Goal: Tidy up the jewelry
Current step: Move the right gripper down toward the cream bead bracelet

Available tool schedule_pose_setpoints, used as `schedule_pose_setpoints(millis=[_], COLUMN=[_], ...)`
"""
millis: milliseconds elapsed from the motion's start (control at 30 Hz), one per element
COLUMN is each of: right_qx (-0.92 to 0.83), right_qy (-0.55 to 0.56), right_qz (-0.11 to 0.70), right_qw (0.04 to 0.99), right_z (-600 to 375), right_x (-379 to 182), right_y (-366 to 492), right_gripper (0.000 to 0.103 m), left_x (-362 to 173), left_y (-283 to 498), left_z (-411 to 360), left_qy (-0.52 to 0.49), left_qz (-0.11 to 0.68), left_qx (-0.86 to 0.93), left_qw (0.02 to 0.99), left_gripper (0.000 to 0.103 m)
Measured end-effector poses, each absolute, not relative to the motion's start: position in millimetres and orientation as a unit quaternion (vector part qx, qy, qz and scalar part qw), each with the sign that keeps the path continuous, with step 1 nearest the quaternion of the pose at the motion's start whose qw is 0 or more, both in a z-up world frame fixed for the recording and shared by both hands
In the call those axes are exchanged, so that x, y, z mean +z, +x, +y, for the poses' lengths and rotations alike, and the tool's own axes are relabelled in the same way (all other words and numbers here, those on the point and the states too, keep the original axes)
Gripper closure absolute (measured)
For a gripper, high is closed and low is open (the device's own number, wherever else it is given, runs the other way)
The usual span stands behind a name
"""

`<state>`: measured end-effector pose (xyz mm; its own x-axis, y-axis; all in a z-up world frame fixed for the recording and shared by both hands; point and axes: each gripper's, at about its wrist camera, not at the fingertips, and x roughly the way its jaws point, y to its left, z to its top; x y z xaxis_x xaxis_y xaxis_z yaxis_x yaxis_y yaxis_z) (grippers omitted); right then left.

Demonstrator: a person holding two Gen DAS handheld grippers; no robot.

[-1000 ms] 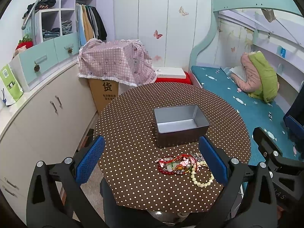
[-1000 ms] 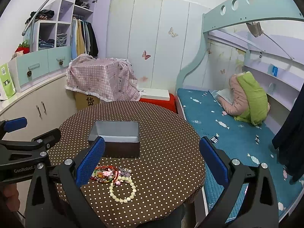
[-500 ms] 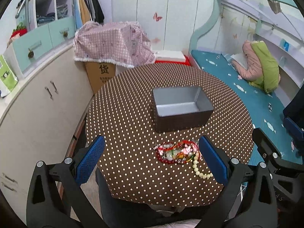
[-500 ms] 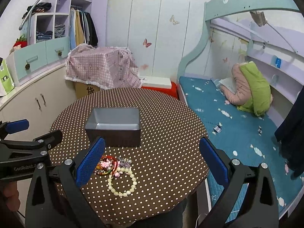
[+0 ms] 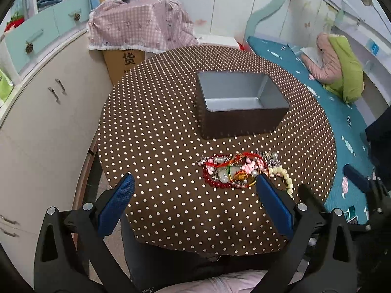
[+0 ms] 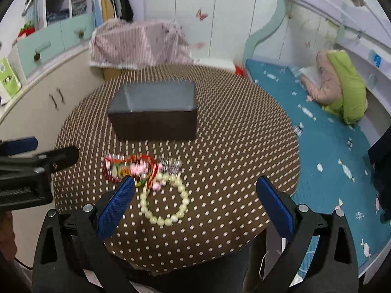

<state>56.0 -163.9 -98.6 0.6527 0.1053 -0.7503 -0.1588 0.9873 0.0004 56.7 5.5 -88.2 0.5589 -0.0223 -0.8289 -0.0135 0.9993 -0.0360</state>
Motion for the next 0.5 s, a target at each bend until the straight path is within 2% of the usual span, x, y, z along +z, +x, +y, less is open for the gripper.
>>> schedule_pose_setpoints(millis=[433, 500], right_qx=[0.083, 0.084], right_qy=[-0.025, -0.027], right_qz=[0.461, 0.463], right_qw=[0.883, 0.882], right_z=[-158.5, -156.6], right_x=[-131.8, -134.3], right_y=[67.0, 67.5], right_gripper=[0.008, 0.012], left_x=[-125.9, -132.1], left_y=[69.7, 70.8], left_z=[12.4, 14.2], left_qy=[-0.027, -0.027], left_qz=[0.519, 0.528], left_qx=[-0.005, -0.005], left_qw=[0.854, 0.849], left_gripper=[0.005, 0.005])
